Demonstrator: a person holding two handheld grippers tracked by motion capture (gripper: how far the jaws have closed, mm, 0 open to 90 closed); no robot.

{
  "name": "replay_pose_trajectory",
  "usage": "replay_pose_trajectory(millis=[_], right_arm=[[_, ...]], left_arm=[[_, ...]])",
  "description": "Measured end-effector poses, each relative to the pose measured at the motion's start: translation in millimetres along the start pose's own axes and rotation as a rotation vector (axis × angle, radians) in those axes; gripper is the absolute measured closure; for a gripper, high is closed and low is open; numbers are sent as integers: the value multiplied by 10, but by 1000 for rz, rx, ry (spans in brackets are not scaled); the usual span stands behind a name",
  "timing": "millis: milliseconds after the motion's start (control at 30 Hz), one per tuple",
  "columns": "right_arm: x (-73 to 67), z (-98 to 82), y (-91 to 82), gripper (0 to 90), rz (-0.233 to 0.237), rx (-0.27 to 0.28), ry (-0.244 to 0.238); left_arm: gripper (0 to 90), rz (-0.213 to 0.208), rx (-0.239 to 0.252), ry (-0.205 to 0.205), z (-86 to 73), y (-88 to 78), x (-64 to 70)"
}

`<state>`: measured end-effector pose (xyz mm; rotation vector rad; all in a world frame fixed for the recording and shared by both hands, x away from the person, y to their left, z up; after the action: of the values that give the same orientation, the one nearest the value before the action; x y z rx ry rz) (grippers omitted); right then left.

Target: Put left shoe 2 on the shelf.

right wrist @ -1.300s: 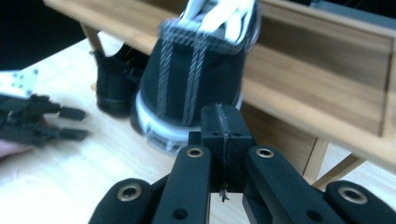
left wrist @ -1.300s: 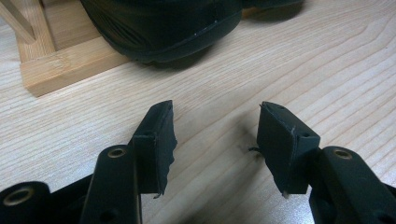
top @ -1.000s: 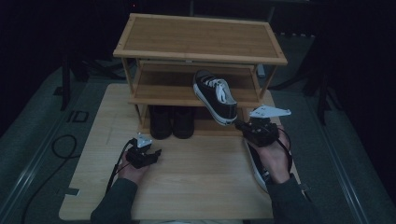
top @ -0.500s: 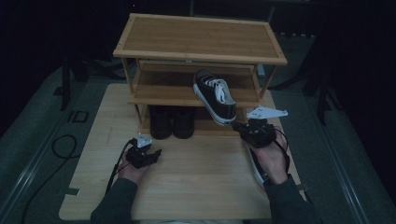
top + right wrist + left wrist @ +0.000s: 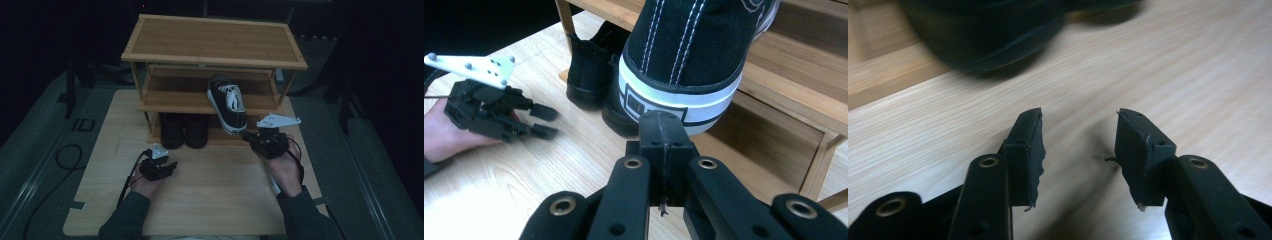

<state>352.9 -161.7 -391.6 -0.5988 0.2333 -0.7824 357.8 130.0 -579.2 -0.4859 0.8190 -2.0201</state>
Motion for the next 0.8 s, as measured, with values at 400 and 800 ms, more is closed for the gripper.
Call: replay_pose_trajectory(millis=[400,800], right_arm=[[-11,6,10,900,12,-2,7],[-8,5,12,900,19,0,14]], left_arm=[[706,-102,-11,93,534,366,585],[792,-28,0,104,907,740,832]])
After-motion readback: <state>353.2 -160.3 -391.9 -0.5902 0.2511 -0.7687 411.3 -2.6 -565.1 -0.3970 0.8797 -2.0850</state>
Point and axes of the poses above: each handheld gripper's, and its own axes: y roughly forward along the jaws, z roughly out of its top, x roughly to its right, the point moved 4 cm from there along y, roughly forward along the jaws, and after that the axes turned 2 degrees about -x, right-handed, at the moved point
